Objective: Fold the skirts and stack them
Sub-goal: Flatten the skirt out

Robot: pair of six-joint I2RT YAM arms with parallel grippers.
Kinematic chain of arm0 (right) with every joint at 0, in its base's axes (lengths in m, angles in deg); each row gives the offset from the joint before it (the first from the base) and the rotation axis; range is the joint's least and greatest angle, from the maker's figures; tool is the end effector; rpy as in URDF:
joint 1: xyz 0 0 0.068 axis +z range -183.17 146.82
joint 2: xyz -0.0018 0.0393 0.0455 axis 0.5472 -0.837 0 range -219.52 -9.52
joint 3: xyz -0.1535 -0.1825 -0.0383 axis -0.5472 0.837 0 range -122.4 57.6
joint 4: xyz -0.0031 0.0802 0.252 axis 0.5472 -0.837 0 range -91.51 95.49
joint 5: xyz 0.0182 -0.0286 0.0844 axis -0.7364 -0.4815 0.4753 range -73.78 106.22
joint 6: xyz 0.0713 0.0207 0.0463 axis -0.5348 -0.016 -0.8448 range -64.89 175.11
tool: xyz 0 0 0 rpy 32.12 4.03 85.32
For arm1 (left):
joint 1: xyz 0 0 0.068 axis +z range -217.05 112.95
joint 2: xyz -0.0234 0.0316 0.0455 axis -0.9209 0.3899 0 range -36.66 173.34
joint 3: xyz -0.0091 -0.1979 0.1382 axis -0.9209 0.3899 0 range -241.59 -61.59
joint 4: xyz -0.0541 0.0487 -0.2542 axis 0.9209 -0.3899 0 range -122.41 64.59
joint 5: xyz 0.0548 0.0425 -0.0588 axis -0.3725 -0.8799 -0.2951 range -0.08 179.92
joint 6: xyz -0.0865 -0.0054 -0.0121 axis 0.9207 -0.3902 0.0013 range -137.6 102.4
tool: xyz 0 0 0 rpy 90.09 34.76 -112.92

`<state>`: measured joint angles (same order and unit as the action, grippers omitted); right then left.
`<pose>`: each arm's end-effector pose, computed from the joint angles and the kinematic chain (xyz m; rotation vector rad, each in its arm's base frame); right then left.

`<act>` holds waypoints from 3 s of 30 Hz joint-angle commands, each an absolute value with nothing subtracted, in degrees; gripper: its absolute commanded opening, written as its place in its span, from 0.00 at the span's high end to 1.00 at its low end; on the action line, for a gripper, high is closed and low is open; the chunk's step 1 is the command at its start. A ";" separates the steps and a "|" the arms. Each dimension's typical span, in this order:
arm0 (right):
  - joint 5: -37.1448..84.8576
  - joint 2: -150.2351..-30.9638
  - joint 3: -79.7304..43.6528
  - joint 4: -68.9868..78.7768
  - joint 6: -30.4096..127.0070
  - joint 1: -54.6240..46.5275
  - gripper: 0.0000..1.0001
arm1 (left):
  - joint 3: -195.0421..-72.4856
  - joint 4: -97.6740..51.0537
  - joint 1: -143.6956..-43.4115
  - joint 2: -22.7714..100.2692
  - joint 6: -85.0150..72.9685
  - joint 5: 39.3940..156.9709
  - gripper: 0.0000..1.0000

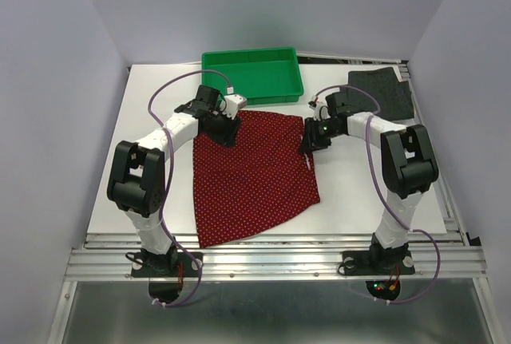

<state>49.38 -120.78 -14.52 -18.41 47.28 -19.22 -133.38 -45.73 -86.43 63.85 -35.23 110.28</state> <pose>0.3754 0.1370 0.0952 -0.3307 2.6387 0.8958 0.3728 -0.1598 0.1637 0.9135 2.2227 -0.4442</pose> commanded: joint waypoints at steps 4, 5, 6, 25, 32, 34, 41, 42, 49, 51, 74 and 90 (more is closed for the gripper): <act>44.61 -115.43 -13.51 -14.37 45.27 -17.88 0.62 | -132.96 -44.49 -86.04 62.13 -34.65 111.45 0.43; 44.17 -115.43 -13.33 -14.11 45.10 -17.88 0.62 | -133.05 -44.57 -86.04 62.22 -34.65 111.45 0.43; 43.99 -115.43 -13.25 -14.02 45.01 -17.27 0.62 | -133.14 -44.57 -86.04 62.31 -34.65 111.45 0.43; 42.14 -119.91 -12.98 -14.63 45.71 -17.27 0.62 | -133.05 -44.66 -86.04 62.13 -34.57 111.37 0.43; 46.27 -120.44 -13.33 -15.43 45.53 -17.27 0.72 | -133.31 -44.84 -86.04 62.31 -34.65 111.19 0.43; 46.88 -120.09 -13.59 -15.51 45.45 -17.27 0.76 | -133.31 -44.92 -86.04 62.39 -34.74 111.10 0.43; 48.21 -117.98 -15.00 -17.27 44.83 -17.27 0.87 | -133.40 -44.84 -86.04 62.66 -34.74 111.10 0.43; 48.29 -117.63 -15.09 -17.45 44.66 -17.27 0.90 | -133.40 -44.84 -86.04 62.66 -34.74 111.10 0.43; 46.45 -112.45 -18.25 -20.78 43.95 -17.27 0.99 | -133.49 -45.28 -86.04 62.57 -34.83 111.10 0.43; 45.58 -111.30 -18.69 -22.80 44.04 -17.27 0.99 | -133.66 -45.54 -86.04 62.31 -35.00 110.93 0.43; 35.99 -123.07 -16.67 -22.99 49.58 -20.78 0.99 | -129.98 -45.98 -86.21 59.50 -39.30 112.07 0.44; 30.63 -117.45 -13.59 -28.43 57.48 -20.78 0.77 | -118.10 -47.83 -91.14 48.07 -55.31 104.67 0.46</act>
<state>36.25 -119.45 -13.93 -24.07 51.98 -20.42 -117.73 -47.41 -91.63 49.10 -52.78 104.01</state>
